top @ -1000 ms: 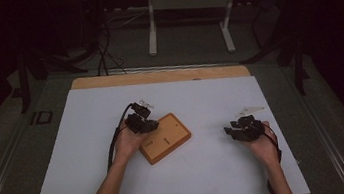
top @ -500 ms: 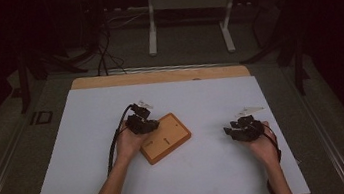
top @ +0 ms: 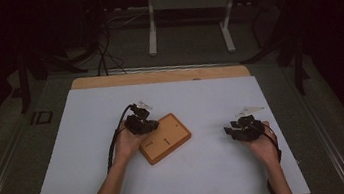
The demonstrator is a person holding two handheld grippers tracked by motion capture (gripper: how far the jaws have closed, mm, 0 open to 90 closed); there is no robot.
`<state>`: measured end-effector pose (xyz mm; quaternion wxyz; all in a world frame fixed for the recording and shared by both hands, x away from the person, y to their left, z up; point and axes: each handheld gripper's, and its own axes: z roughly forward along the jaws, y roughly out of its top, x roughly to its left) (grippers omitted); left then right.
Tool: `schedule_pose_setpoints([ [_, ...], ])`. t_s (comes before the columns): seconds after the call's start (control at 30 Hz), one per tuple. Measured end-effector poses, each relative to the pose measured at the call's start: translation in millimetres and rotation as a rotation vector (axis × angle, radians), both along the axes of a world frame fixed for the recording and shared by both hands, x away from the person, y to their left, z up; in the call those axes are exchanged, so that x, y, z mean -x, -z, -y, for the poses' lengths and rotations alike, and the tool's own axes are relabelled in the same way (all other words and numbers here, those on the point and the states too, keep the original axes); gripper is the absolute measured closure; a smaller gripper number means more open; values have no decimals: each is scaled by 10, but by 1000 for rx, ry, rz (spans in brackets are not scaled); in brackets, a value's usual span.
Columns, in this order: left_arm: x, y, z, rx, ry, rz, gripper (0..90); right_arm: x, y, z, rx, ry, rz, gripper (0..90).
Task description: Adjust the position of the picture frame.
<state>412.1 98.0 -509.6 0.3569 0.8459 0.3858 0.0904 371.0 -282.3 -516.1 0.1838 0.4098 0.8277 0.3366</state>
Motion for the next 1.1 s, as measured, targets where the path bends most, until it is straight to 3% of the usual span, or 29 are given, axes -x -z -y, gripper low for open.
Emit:
schedule_pose_setpoints([
  [0.2,25,-26,30,-5,28,16,845,1,3,-19,2,-5,2,600],
  [0.37,41,-40,78,-7,54,20,844,31,-23,-77,-39,-54,28,734],
  [0.5,65,-70,134,-4,79,28,844,47,-23,-137,-26,-88,31,824],
  [0.63,81,-103,191,3,105,28,844,53,-10,-175,-24,-107,21,851],
  [1.1,148,-230,379,16,175,34,844,184,6,-498,-103,-204,20,894],
])
